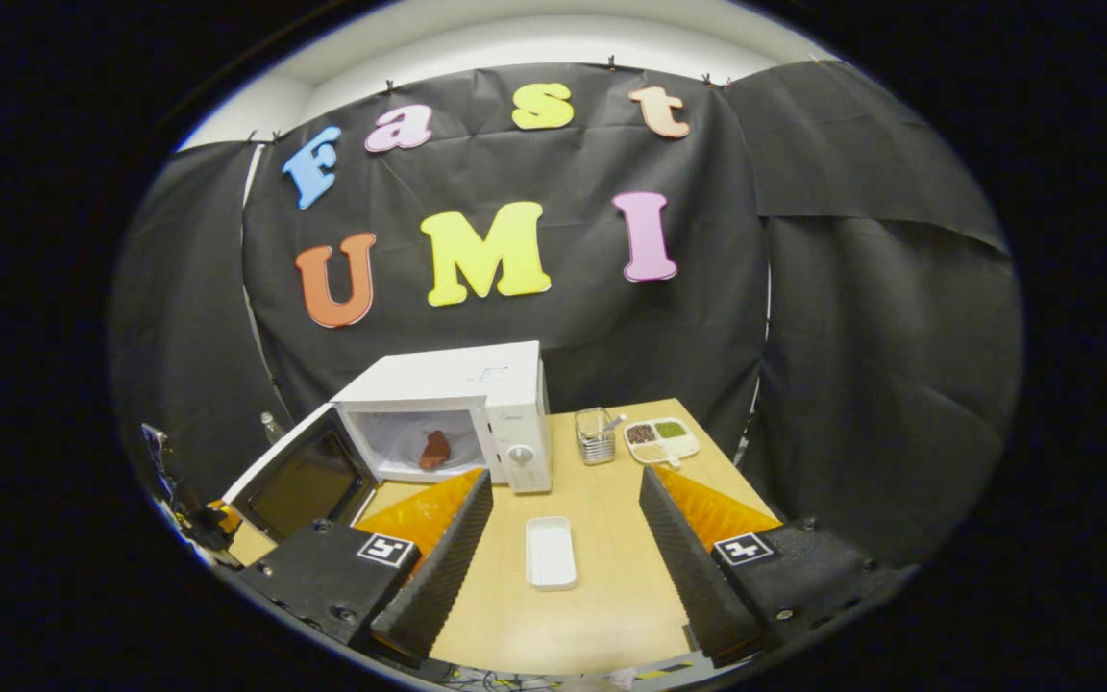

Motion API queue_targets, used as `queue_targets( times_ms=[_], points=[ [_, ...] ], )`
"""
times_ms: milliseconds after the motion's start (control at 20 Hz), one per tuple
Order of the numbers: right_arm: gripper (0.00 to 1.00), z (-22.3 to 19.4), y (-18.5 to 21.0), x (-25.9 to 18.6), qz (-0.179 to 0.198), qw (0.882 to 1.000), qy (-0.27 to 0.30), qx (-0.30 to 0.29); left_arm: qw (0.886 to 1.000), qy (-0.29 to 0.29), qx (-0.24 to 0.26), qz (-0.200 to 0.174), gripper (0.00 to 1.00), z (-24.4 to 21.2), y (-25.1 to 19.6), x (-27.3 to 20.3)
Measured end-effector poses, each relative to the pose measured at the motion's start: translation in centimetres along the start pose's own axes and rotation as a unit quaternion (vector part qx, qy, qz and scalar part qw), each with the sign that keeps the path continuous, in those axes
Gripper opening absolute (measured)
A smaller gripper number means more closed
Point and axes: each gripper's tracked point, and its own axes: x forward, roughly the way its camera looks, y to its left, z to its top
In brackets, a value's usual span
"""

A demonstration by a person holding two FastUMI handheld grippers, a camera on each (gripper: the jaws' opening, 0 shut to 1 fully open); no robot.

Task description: Open the microwave oven with the left hand, put the food in, and close the microwave oven.

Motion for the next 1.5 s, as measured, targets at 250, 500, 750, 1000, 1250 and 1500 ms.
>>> queue_targets(
  times_ms=[250,500,750,1000,1250,1500],
  points=[
    [0.91,-1.2,-0.7,-0.5,-0.007,1.0,0.011,0.001,0.998,0.004,-0.002,-0.059,0.0,-0.2,-6.9,-0.7],
    [0.98,-2.1,-1.6,-0.4,-0.008,1.0,0.026,0.006,0.992,0.01,0.008,-0.126,0.0,-0.2,-15.3,-0.6],
    [0.98,-1.6,-4.0,0.5,-0.026,0.999,0.021,0.0,0.982,0.011,0.039,-0.187,0.0,1.2,-22.5,1.2],
    [0.98,-0.9,-6.3,3.0,-0.031,0.999,0.026,0.013,0.976,0.012,0.054,-0.212,0.0,2.5,-28.1,4.5],
    [0.98,0.4,-8.8,5.3,-0.041,0.999,0.029,0.017,0.974,0.002,0.06,-0.22,0.0,4.2,-32.2,7.8],
    [0.91,2.0,-10.7,7.1,-0.046,0.999,0.024,0.016,0.975,-0.006,0.053,-0.215,0.0,5.7,-34.8,11.3]
  ],
)
